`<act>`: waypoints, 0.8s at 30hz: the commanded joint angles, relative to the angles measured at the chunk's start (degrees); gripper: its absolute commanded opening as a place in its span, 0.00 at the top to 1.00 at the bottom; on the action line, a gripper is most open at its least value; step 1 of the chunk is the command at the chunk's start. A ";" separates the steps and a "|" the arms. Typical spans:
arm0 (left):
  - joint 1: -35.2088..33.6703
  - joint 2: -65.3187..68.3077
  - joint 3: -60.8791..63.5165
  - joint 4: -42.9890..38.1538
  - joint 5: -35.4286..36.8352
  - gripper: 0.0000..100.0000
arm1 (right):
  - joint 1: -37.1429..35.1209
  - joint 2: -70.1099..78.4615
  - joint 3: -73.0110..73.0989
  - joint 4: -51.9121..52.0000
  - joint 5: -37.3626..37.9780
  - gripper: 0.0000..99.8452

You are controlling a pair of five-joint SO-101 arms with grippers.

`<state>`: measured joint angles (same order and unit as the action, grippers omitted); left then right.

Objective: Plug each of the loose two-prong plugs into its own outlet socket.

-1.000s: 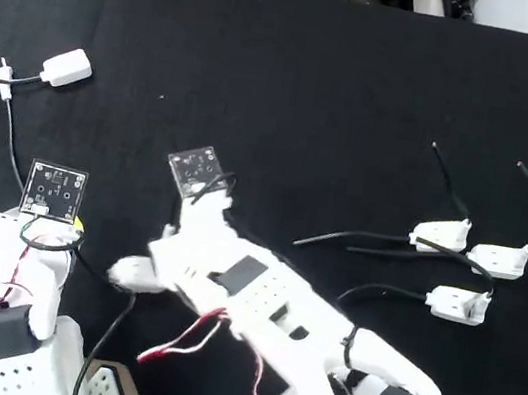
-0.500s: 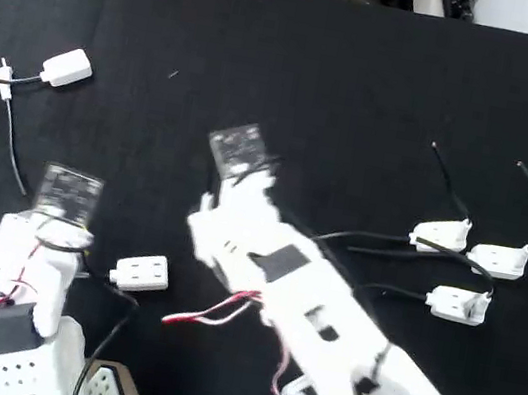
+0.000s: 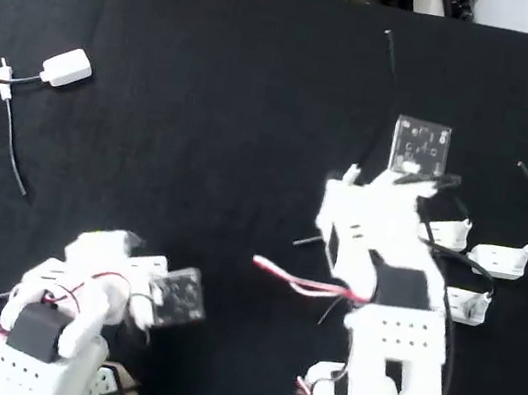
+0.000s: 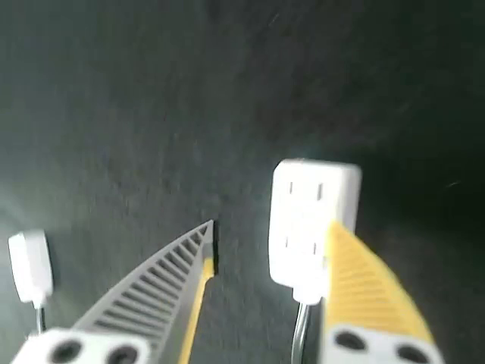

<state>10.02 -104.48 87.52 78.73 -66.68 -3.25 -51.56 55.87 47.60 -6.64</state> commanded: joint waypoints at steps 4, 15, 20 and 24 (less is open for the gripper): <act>7.60 0.09 -3.65 6.51 -1.05 0.71 | 1.05 14.81 -10.51 0.35 -0.62 0.99; 4.26 15.91 -2.51 -6.51 -3.08 0.71 | 1.05 18.68 -13.14 0.35 -0.70 0.99; 3.03 37.45 -13.58 -8.62 -2.73 0.71 | 0.97 18.68 -12.97 0.35 -0.70 0.99; 2.86 50.99 -18.86 -12.92 -2.73 0.71 | 0.97 18.68 -12.97 0.35 -0.70 0.99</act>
<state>13.54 -62.73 74.42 69.32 -69.23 -2.64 -32.75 46.02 47.60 -6.81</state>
